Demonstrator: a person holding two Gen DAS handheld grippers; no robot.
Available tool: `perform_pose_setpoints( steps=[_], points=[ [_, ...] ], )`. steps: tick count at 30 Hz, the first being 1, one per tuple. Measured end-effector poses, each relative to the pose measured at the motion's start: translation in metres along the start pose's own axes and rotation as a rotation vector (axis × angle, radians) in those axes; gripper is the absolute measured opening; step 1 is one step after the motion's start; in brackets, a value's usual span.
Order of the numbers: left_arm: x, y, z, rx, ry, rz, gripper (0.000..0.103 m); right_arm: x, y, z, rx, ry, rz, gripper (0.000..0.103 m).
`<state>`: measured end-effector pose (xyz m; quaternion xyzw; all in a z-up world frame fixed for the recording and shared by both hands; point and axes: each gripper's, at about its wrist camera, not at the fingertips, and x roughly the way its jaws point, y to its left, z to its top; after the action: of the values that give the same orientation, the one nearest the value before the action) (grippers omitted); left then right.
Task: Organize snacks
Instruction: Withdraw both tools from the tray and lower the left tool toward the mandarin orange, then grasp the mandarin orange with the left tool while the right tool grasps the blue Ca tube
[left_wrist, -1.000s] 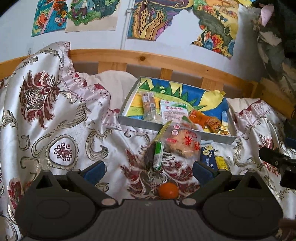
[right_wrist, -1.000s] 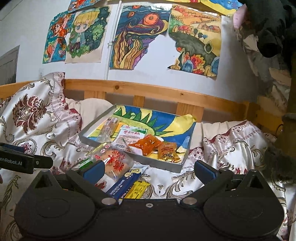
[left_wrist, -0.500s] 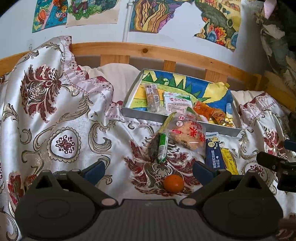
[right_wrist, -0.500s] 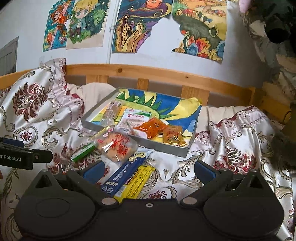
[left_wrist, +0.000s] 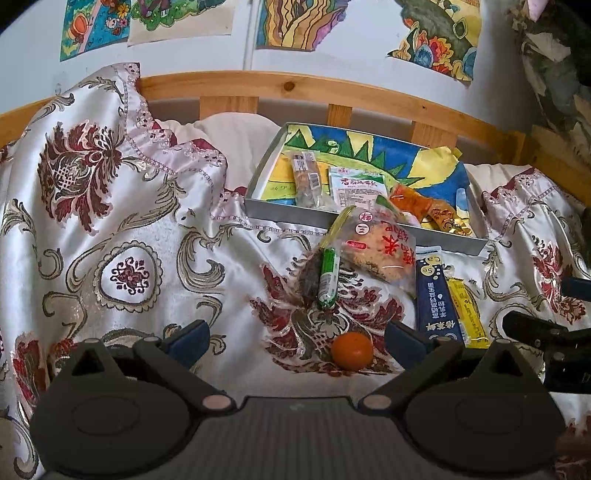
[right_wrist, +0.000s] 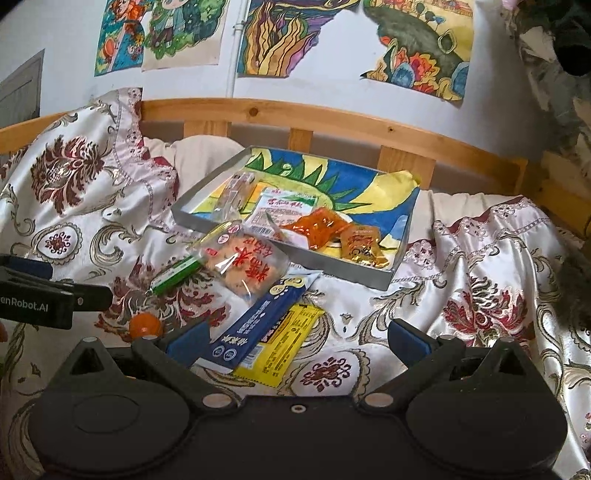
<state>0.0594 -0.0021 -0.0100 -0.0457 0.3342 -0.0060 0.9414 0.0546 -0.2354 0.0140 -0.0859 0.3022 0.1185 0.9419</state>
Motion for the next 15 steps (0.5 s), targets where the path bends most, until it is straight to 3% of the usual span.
perform_pose_setpoints(
  steps=[15],
  points=[
    [0.003, 0.0033, -0.0026, -0.005, 0.026, 0.008, 0.102, 0.0087, 0.0059, -0.0029, -0.022, 0.058, 0.027, 0.102]
  ],
)
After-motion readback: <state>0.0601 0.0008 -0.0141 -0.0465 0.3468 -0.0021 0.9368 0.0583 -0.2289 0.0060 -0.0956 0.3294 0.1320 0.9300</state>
